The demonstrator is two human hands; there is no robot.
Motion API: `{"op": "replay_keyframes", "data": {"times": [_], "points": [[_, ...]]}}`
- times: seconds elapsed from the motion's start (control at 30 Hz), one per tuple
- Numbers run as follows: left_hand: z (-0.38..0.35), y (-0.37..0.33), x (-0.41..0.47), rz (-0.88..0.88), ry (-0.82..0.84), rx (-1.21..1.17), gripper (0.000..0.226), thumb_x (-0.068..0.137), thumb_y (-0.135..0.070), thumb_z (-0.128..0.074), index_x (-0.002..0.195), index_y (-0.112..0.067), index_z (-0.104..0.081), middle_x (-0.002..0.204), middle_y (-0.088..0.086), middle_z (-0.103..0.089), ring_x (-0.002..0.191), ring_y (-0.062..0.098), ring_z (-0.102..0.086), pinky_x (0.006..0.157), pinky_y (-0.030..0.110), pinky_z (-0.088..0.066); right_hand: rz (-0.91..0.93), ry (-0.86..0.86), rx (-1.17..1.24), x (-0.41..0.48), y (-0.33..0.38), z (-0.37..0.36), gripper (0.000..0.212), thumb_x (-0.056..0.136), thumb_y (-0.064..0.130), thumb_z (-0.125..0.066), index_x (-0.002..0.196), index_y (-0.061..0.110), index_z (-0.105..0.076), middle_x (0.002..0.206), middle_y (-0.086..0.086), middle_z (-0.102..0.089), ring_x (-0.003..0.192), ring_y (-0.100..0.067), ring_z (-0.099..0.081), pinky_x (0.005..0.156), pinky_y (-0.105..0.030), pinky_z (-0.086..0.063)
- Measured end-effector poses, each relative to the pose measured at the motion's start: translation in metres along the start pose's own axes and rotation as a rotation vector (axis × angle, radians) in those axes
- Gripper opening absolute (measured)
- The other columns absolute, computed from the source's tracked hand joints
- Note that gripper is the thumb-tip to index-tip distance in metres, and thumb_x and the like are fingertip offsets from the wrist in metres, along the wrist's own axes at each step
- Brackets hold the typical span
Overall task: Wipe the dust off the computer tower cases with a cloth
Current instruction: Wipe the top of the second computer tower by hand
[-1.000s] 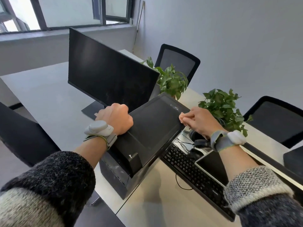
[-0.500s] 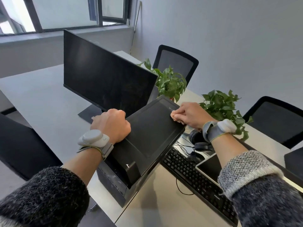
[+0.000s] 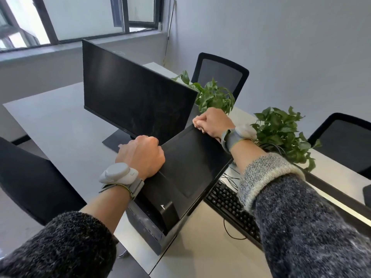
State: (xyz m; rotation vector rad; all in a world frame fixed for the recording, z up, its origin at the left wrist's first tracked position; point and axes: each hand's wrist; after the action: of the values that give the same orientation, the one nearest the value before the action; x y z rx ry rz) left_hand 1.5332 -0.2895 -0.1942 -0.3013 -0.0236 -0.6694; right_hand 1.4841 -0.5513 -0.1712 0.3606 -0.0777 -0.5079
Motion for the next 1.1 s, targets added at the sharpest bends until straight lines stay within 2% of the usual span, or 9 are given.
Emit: {"op": "replay_keyframes", "data": {"times": [0.17, 0.33, 0.47, 0.63, 0.73, 0.8, 0.87, 0.97, 1.1], "points": [[0.002, 0.004, 0.003, 0.014, 0.044, 0.011, 0.028, 0.102, -0.033, -0.045, 0.096, -0.024, -0.071, 0.088, -0.005, -0.064, 0.076, 0.018, -0.059, 0.063, 0.031, -0.042, 0.002, -0.013, -0.045, -0.063, -0.037, 0.008, 0.03, 0.101, 0.03, -0.062, 0.075, 0.026, -0.077, 0.064, 0.011, -0.068, 0.07, -0.005, -0.065, 0.074, -0.034, -0.054], [0.004, 0.001, -0.002, 0.016, 0.055, 0.022, 0.023, 0.099, -0.028, -0.048, 0.094, -0.027, -0.07, 0.089, -0.005, -0.063, 0.073, 0.017, -0.056, 0.058, 0.028, -0.037, -0.031, -0.055, -0.065, -0.115, -0.077, 0.024, 0.016, 0.101, 0.032, -0.069, 0.105, 0.027, -0.085, 0.076, 0.018, -0.062, 0.074, -0.002, -0.059, 0.081, -0.031, -0.052], [0.006, 0.002, -0.001, 0.005, 0.073, 0.016, 0.023, 0.097, -0.027, -0.047, 0.093, -0.026, -0.07, 0.091, -0.003, -0.064, 0.077, 0.021, -0.06, 0.061, 0.031, -0.042, -0.034, -0.063, -0.057, -0.125, -0.09, 0.026, 0.015, 0.1, 0.033, -0.071, 0.107, 0.03, -0.084, 0.085, 0.014, -0.065, 0.085, -0.008, -0.063, 0.086, -0.037, -0.055], [0.006, 0.003, -0.001, 0.002, 0.072, 0.013, 0.023, 0.098, -0.026, -0.048, 0.092, -0.027, -0.07, 0.09, -0.005, -0.063, 0.072, 0.017, -0.057, 0.057, 0.029, -0.04, -0.028, 0.024, -0.094, -0.102, -0.086, 0.033, 0.017, 0.1, 0.032, -0.07, 0.091, 0.03, -0.084, 0.083, 0.013, -0.069, 0.084, -0.006, -0.066, 0.085, -0.032, -0.055], [0.003, 0.005, 0.001, -0.012, 0.075, -0.003, 0.023, 0.098, -0.025, -0.049, 0.09, -0.027, -0.07, 0.087, -0.006, -0.064, 0.072, 0.015, -0.06, 0.061, 0.031, -0.052, 0.026, 0.071, -0.089, -0.076, -0.067, 0.031, 0.019, 0.1, 0.026, -0.068, 0.091, 0.021, -0.084, 0.079, 0.005, -0.073, 0.081, -0.014, -0.071, 0.082, -0.027, -0.052], [0.003, 0.006, 0.003, -0.013, 0.077, -0.016, 0.024, 0.098, -0.025, -0.048, 0.091, -0.026, -0.071, 0.086, -0.006, -0.065, 0.074, 0.016, -0.063, 0.07, 0.036, -0.06, 0.075, 0.083, -0.098, -0.053, -0.052, 0.023, 0.025, 0.099, 0.025, -0.066, 0.078, 0.024, -0.079, 0.069, 0.01, -0.071, 0.071, -0.008, -0.07, 0.083, -0.031, -0.055], [0.004, 0.006, 0.002, -0.017, 0.068, -0.019, 0.025, 0.099, -0.025, -0.048, 0.091, -0.026, -0.072, 0.085, -0.007, -0.065, 0.074, 0.016, -0.063, 0.073, 0.037, -0.06, 0.079, 0.078, -0.088, -0.026, -0.038, 0.014, 0.03, 0.098, 0.026, -0.064, 0.069, 0.027, -0.072, 0.062, 0.017, -0.068, 0.063, -0.003, -0.067, 0.083, -0.033, -0.058], [0.003, 0.004, 0.0, -0.018, 0.057, -0.019, 0.026, 0.101, -0.025, -0.049, 0.094, -0.026, -0.074, 0.087, -0.007, -0.067, 0.076, 0.015, -0.064, 0.075, 0.034, -0.06, 0.065, 0.042, -0.076, 0.01, -0.016, 0.006, 0.028, 0.097, 0.026, -0.065, 0.072, 0.027, -0.077, 0.064, 0.016, -0.071, 0.066, -0.001, -0.068, 0.082, -0.034, -0.06], [0.002, 0.004, 0.0, -0.008, 0.045, -0.017, 0.027, 0.099, -0.024, -0.049, 0.094, -0.027, -0.076, 0.086, -0.007, -0.068, 0.077, 0.017, -0.066, 0.077, 0.037, -0.061, 0.027, 0.033, -0.029, 0.031, -0.002, 0.001, 0.027, 0.098, 0.025, -0.066, 0.074, 0.024, -0.08, 0.071, 0.011, -0.075, 0.07, -0.006, -0.072, 0.083, -0.034, -0.062]]}}
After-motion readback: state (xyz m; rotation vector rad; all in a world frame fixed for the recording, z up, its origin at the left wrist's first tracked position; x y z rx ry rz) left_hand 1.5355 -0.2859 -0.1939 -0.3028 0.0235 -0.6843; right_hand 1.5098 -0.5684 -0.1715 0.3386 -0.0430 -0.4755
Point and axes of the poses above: each hand's wrist, its own x-axis towards the middle knuckle, its own z-axis out of the back of the hand, y = z × x
